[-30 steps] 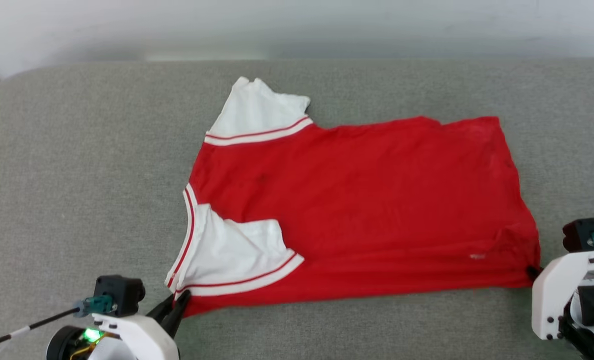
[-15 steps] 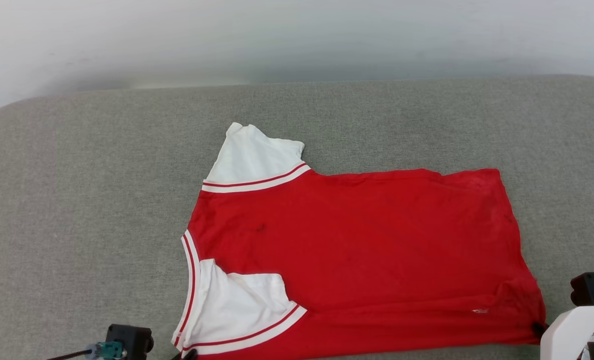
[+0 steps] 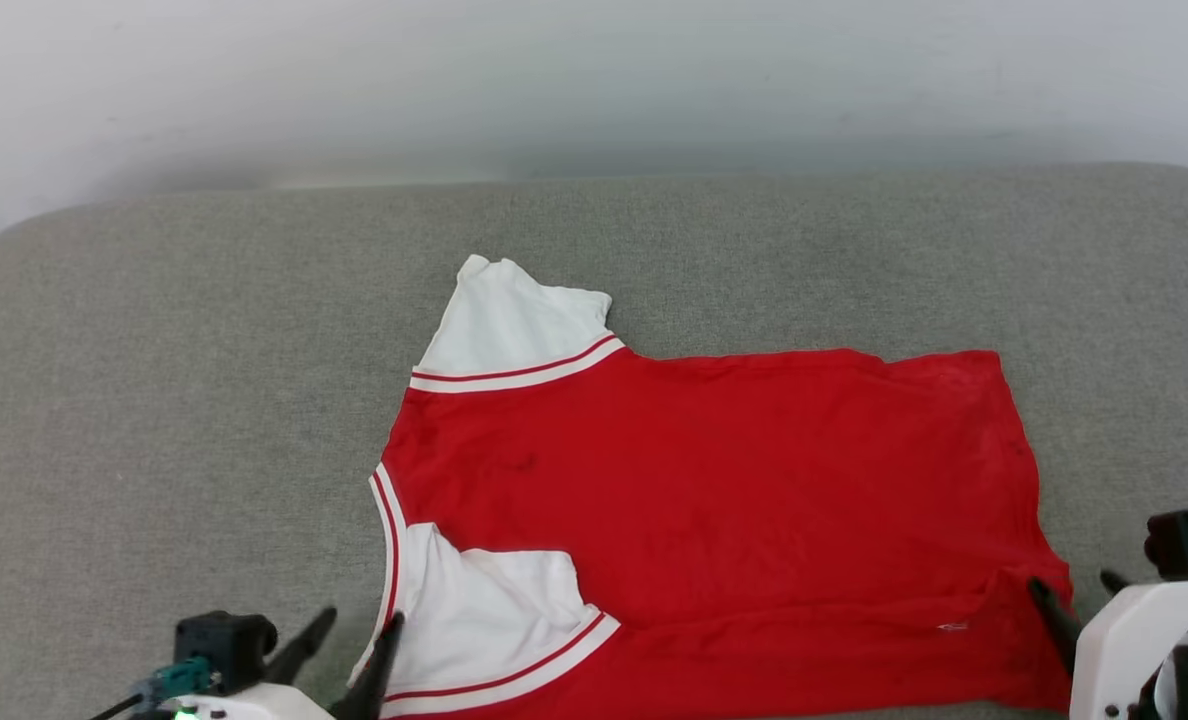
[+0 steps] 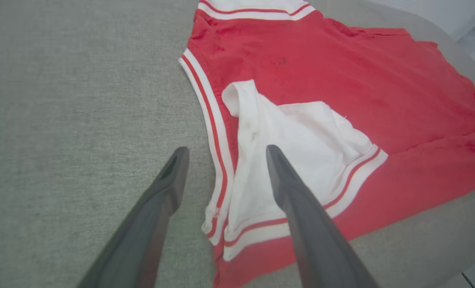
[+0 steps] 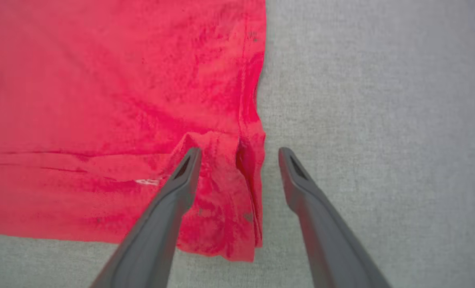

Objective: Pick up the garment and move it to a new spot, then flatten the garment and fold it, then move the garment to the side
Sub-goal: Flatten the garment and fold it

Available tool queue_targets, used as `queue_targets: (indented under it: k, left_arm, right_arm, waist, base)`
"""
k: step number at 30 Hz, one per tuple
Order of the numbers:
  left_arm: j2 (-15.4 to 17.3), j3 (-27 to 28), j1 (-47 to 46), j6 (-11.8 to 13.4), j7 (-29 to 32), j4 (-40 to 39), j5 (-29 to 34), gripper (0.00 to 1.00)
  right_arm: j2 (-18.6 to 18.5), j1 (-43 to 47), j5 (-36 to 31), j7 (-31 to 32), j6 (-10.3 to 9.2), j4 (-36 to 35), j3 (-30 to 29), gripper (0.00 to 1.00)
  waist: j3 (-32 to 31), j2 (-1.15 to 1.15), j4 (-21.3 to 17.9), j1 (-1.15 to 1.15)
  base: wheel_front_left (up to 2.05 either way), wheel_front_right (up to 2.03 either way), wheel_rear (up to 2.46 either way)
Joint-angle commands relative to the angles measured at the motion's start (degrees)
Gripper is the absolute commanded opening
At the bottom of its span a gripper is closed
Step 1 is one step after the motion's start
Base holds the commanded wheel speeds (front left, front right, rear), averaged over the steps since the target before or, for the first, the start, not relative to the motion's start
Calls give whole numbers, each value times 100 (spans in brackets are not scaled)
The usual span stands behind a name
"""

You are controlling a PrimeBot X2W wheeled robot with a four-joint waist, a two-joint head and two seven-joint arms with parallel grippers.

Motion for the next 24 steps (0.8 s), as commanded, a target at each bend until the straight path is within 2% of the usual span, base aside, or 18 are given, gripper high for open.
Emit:
queue_targets:
  k: [1,3,6,13,16,21,24]
  left_arm:
    - [-4,62,-119,-51,-183,-6,95,100]
    - [-40,217,-167,-39,-593,-9,206,100]
    - [-146,495,-172,-144,-902,-108,244,100]
    - [-657,1378,-8,-321,-1033,-485,887,100]
    - [-1071,1825,124,-511,-1029,-683,1192,100]
    - [-1507,2291,326,-990,-1025,-710,1731,100]
    - [-1693,2492,377,-1217,-1025,-639,1983,100]
  right_arm:
    - [-44,-114,-5,-172,-4,-80,10,100]
    - [-44,-239,17,-552,-4,-194,-23,100]
    - [-75,-359,-64,-1142,-4,-346,40,100]
    - [249,-486,-71,-2571,-3,-576,9,100]
    - [379,-385,-159,-3073,-4,-628,88,100]
    - [550,-297,-267,-3762,-4,-619,180,100]
    - [641,-266,-276,-3946,-4,-549,223,100]
  waist:
    - [-50,0,-3,0]
    - [-108,0,-9,0]
    - [-189,0,-23,0]
    - [-262,0,-43,0]
    - [-245,0,-59,0]
    - [-190,0,-101,0]
    - [-162,0,-142,0]
  base:
    - [0,0,0]
    - [0,0,0]
    - [0,0,0]
    - [0,0,0]
    - [0,0,0]
    - [0,0,0]
    - [0,0,0]
